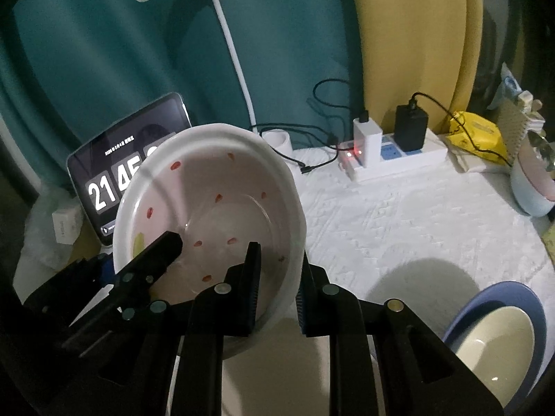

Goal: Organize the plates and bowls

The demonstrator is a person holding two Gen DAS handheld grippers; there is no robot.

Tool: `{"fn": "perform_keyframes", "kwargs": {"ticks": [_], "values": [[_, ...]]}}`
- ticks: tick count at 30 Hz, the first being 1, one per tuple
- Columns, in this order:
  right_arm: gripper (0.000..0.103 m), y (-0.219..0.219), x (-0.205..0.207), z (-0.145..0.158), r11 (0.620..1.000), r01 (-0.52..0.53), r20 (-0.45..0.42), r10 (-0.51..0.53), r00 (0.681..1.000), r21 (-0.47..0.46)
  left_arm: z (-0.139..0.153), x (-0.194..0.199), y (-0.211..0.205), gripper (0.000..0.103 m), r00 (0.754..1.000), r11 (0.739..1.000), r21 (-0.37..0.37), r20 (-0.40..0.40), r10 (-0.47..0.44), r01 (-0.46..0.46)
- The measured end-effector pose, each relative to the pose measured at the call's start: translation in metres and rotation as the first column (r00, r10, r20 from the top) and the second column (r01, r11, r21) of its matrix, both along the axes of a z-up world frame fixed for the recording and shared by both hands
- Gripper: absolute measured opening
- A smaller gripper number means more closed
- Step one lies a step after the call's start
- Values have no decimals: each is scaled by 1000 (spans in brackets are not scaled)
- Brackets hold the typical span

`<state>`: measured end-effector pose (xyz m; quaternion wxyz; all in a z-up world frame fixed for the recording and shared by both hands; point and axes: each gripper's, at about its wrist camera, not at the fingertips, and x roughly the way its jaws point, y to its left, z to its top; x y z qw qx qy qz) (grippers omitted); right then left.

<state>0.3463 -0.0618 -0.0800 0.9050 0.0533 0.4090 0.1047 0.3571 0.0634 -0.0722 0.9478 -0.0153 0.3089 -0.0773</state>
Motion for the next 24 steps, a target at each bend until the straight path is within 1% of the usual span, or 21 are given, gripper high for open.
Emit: {"fn": "perform_keyframes", "kwargs": {"ticks": [13,24], "values": [[19,-19,-25,21,1000,13,45,-14,999,21,20,-28,-20,19,999,1000,6,38,-7,7],[19,-49,-47,32,999,27,72,-30,997,41,30,-47,-50,19,999,1000,15,48,-23,22]]}}
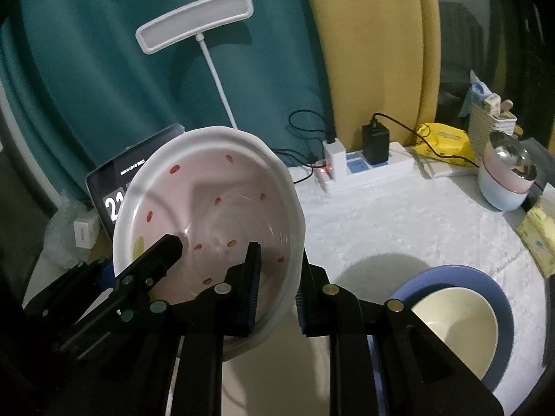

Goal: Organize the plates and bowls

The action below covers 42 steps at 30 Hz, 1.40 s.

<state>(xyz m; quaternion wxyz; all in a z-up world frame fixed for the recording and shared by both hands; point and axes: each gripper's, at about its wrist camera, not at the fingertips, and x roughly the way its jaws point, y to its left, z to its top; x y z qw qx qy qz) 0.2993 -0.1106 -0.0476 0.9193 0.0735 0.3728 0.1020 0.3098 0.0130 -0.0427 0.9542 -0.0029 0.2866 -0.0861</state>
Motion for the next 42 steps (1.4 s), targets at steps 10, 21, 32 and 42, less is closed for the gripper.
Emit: {"fn": "perform_keyframes", "kwargs": {"ticks": [10,21,32,42], "values": [[19,-35,-17,3,999,25,14,-26,1000,24,5,-12,-35,19,999,999,23,0,-32,32],[19,-70,-30,2,997,53,13,-53,999,52,4,-19,-71,19,998,997,55,-11,-59,60],[19,-104,-39,-5,994,84,6,-85,996,70,-3,-24,-106,19,996,993,76,-28,-90,92],[19,-130,-45,-15,992,107,-13,-106,994,72,-16,-26,-129,20,992,990,84,-60,-111,116]]}}
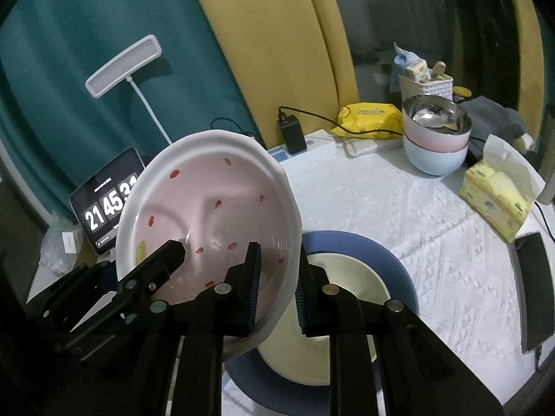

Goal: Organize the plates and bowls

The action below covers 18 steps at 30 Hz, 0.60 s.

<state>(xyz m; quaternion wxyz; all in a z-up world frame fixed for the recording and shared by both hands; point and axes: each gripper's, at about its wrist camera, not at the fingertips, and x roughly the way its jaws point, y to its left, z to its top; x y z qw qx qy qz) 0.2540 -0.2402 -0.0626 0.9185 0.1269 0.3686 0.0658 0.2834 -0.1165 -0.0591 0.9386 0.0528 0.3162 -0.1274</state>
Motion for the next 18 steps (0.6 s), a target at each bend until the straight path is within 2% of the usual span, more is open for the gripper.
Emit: {"fn": "perform_keyframes", "kwargs": {"ticks": [18], "values": [[19,-33,-9,-30,1000,2,-64,-3,998,-17,-37,-3,-35,20,996,999,25,-85,-20,22]]}}
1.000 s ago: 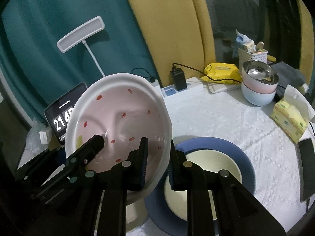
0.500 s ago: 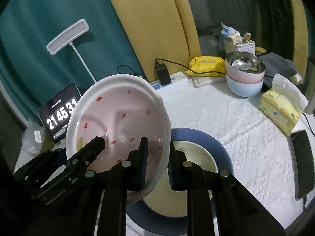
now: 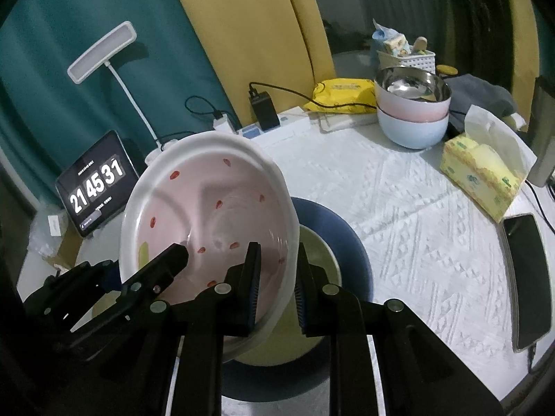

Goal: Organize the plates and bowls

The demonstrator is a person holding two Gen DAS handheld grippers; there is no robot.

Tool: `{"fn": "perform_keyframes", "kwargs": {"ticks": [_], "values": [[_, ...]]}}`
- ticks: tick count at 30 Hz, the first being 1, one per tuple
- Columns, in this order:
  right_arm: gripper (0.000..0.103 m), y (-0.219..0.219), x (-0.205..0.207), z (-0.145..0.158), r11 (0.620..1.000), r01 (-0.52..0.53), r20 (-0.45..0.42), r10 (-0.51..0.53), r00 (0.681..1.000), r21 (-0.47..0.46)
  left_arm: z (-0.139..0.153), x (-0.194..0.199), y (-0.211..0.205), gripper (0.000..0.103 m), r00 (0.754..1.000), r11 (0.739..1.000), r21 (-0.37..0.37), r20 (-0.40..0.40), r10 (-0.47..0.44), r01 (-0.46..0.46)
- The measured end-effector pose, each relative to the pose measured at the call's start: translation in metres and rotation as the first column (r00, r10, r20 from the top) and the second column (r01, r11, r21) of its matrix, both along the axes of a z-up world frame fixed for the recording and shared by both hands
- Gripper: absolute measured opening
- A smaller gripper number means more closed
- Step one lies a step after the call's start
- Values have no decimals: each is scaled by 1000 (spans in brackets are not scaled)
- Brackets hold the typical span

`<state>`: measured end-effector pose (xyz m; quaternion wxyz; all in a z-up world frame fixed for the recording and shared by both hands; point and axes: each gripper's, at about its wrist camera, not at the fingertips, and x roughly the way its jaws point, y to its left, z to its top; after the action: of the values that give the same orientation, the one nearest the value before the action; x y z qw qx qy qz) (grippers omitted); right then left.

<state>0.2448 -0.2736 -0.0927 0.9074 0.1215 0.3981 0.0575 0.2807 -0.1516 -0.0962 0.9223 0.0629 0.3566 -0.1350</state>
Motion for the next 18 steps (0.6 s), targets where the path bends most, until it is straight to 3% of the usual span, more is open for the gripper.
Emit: {"fn": "perform_keyframes", "kwargs": {"ticks": [18], "values": [[19,-4,4,-25,998,-4,-54,1,999,-56,-26,4,-6,21,999,1000,23,-54,1,0]]}}
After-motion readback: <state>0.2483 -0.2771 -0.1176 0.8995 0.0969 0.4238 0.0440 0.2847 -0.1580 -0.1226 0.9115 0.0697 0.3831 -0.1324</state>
